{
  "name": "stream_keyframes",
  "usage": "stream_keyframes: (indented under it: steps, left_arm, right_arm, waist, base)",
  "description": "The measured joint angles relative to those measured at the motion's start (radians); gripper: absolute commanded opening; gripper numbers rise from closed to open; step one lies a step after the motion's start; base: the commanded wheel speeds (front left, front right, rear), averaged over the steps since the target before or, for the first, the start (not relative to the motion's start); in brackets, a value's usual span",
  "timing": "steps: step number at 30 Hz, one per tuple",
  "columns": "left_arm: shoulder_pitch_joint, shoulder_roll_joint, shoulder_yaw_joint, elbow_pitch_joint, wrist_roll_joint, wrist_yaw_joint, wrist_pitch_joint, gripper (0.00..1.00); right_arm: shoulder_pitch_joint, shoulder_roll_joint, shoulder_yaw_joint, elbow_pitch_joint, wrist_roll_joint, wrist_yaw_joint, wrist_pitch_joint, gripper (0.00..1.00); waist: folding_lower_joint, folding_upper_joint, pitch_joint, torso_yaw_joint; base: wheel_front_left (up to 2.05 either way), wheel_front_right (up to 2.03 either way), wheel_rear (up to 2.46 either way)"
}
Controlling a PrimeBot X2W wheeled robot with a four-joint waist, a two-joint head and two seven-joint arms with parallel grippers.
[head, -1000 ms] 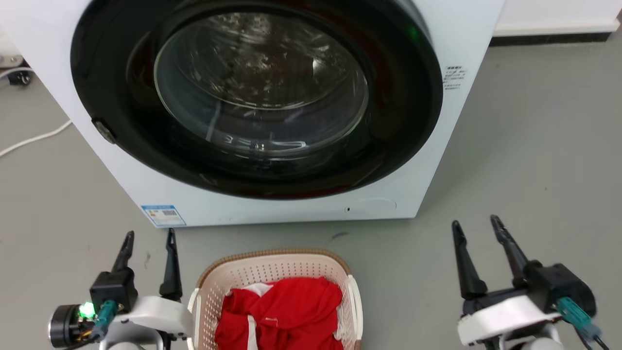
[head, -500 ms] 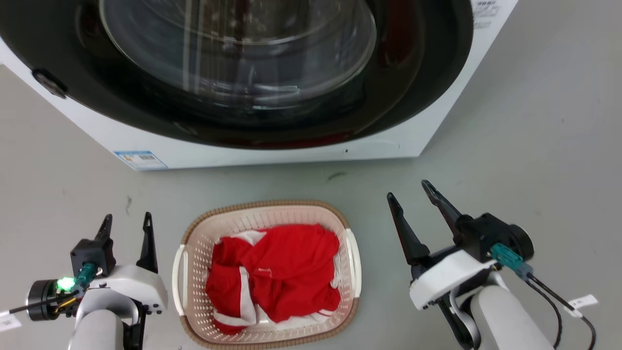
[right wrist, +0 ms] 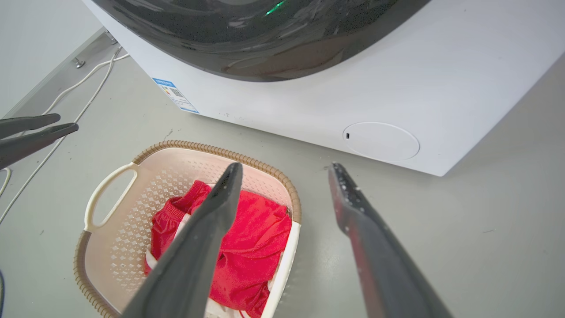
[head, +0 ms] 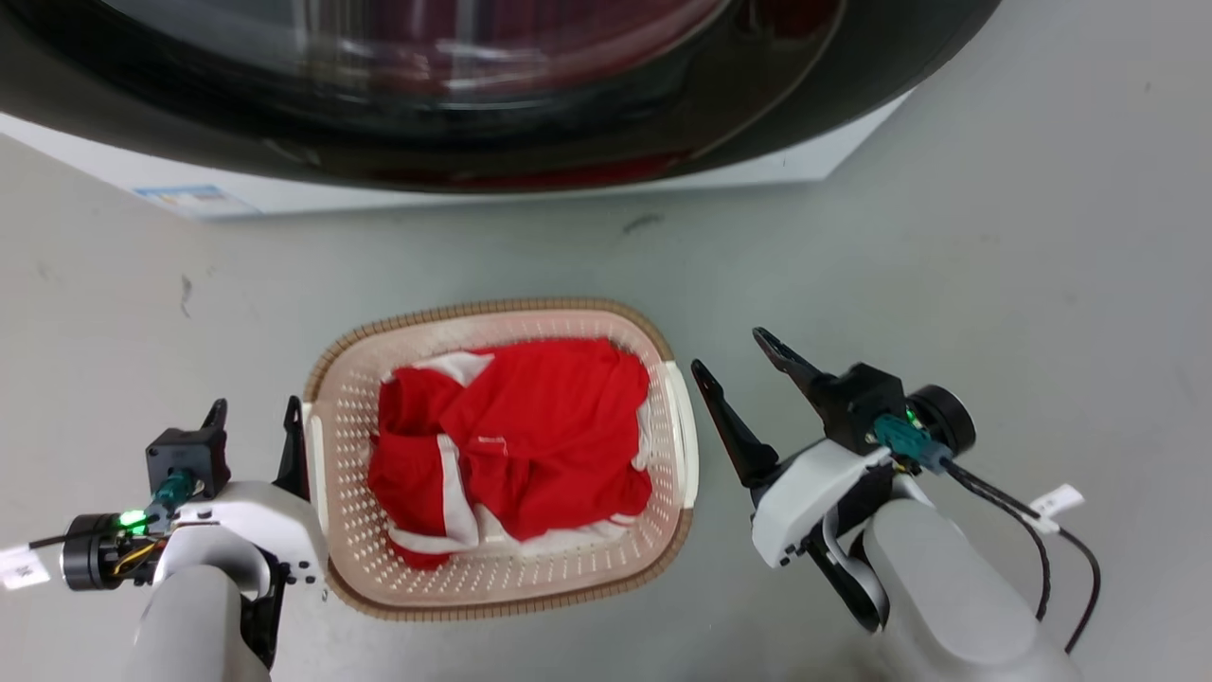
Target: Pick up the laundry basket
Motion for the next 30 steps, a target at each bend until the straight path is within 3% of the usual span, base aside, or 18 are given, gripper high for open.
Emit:
stream_keyframes:
  steps: [19,30]
  left_arm:
    - [-0.089,0.004,-0.031,0.098,0.01,0.0,0.0,1.0]
    - [-0.123,0.016,-0.052,0.133,0.016,0.0,0.0,1.0]
  right_arm:
    - [-0.147,0.0,0.2,0.237,0.168,0.0,0.0,1.0]
    - [-0.207,0.0,0.267,0.308,0.264,0.0,0.0,1.0]
  waist:
    - [-0.0001,0.0,0.183,-0.002]
    - [-0.0001,-0.0001,0.268,0.004]
  base:
    - [0.0,0.0,0.0]
    - [0.0,0.0,0.0]
